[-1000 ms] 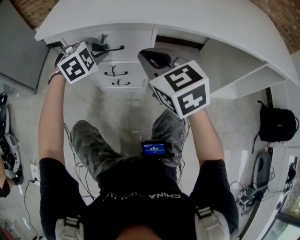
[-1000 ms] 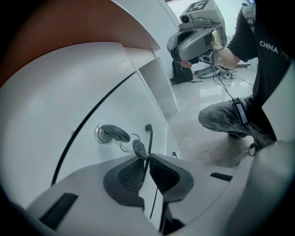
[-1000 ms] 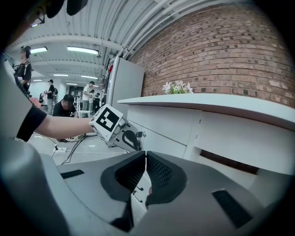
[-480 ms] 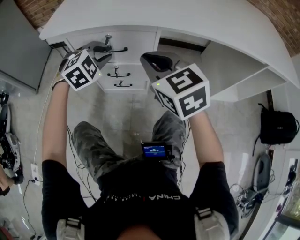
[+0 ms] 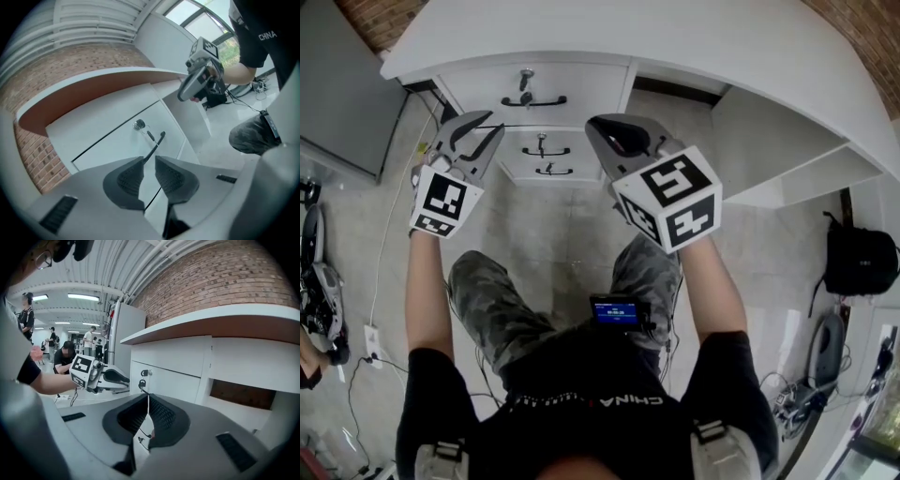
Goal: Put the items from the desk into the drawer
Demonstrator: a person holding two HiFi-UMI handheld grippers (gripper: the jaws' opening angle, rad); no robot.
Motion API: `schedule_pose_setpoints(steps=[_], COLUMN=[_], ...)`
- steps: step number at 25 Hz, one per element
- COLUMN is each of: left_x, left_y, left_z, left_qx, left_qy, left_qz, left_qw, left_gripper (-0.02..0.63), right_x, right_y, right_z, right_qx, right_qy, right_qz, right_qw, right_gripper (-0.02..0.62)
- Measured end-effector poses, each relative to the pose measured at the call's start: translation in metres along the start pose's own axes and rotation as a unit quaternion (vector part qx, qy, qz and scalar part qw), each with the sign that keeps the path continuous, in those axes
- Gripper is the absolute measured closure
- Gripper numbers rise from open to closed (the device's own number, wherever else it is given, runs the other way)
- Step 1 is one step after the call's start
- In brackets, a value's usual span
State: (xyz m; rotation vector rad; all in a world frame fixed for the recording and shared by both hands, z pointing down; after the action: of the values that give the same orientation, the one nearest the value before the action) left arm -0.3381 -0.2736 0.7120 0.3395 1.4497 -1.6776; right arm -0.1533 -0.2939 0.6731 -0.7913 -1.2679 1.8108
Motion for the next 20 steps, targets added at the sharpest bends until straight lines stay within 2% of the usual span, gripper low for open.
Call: schedule_pose_setpoints(steps=[1, 3, 6, 8, 12, 14, 20], left_x=[0.002, 0.005, 0.0, -0.002, 0.016, 0.034, 0.091], left_y=[0.0, 0.001, 0.002, 0.013, 0.048, 0.071, 0.156], left_z=[-0.006, -0.013, -0.017, -0.022, -0.055, -0.081, -0.141], left_qx=[-0.013, -0.028, -0.004, 0.008, 0.025, 0.026, 0.044], left_qy=[0.015, 0.029, -0.001, -0.032, -0.062, -0.071, -0.094], left_qz=[-0.018, -0.052, -0.077, -0.111, -0.185, -0.22, -0.255], left_qw=[0.9996, 0.9978, 0.9971, 0.9933, 0.9805, 0.9725, 0.9614], left_gripper=[0.556, 0.588, 0.594, 0.594, 0.594, 0.594, 0.594], right_x=[0.0, -0.001, 0.002, 0.006, 0.018, 0.021, 0.033], right_y=[-0.001, -0.001, 0.004, 0.013, 0.047, 0.073, 0.171], right_z=[0.002, 0.008, 0.012, 0.01, -0.017, -0.038, -0.1], right_qx=[-0.007, -0.023, -0.031, -0.026, -0.009, 0.006, 0.037], right_qy=[-0.001, -0.005, -0.003, 0.009, 0.055, 0.055, 0.041], right_qz=[-0.003, -0.01, -0.028, -0.026, 0.075, 0.115, 0.159], right_qw=[1.0, 1.0, 0.999, 0.999, 0.996, 0.992, 0.986], right_gripper=[0.574, 0.574, 0.574, 0.574, 0.574, 0.574, 0.574])
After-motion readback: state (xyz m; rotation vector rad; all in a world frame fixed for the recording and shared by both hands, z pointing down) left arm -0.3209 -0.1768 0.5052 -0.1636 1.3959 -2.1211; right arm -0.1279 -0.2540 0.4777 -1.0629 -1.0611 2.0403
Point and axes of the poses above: the fingertips, and each gripper's own axes: z forward along the fingers, x to its left, y out of its top, the point moved 4 cm from there along -z, backward along the fingers, and after that the axes turned 9 degrees about z, right-handed, at the moved point
